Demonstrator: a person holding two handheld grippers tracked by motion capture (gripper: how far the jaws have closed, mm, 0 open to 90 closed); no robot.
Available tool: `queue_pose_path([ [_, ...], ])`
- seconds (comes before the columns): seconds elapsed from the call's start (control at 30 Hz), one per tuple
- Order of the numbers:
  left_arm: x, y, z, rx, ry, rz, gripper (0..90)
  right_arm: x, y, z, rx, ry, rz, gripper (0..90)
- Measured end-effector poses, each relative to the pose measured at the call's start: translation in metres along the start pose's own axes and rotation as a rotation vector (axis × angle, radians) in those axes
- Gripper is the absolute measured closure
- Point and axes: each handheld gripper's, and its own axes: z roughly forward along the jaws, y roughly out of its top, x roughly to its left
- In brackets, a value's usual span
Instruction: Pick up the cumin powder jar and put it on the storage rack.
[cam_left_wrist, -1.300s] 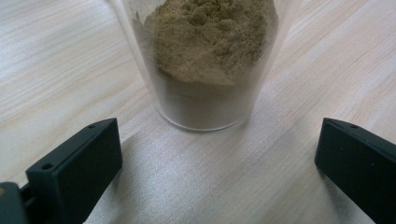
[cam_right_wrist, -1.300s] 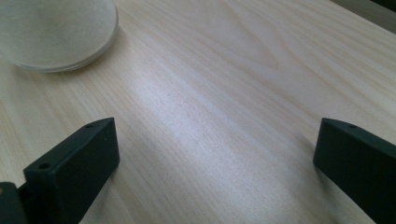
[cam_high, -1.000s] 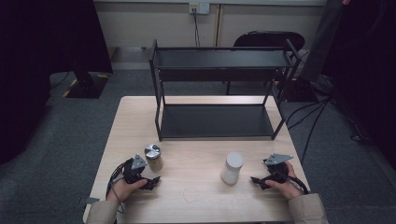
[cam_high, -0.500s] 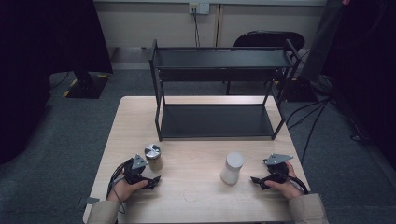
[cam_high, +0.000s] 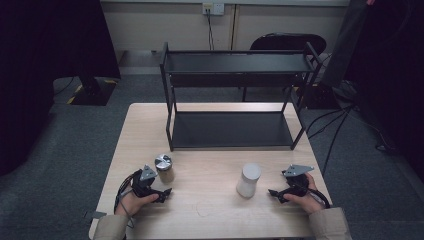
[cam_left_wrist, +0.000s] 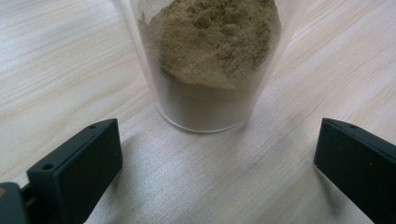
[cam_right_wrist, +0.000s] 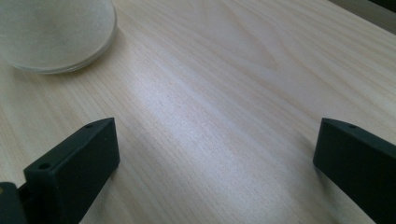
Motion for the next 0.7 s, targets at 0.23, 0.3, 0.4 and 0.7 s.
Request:
queue_pose_path([
  [0.23, 0.0023, -0.0016, -0.0078, -0.055, -0.001, -0.001, 1.5, 0.0, 0.0, 0.0, 0.0, 0.0, 0.0, 0.0],
  [0.3, 0.0018, -0.0003, -0.0096, -0.063, 0.009, -0.009, 1.2, 0.0, 0.0, 0.0, 0.0, 0.0, 0.0, 0.0],
  [0.4, 0.0015, 0.0009, -0.0108, -0.083, 0.02, -0.027, 1.3, 0.0, 0.0, 0.0, 0.0, 0.0, 0.0, 0.0],
  [0.7, -0.0003, 0.0045, -0.0051, -0.123, 0.018, -0.021, 1.1, 0.0002, 0.0002, 0.0003, -0.001, -0.002, 0.001, 0.0],
])
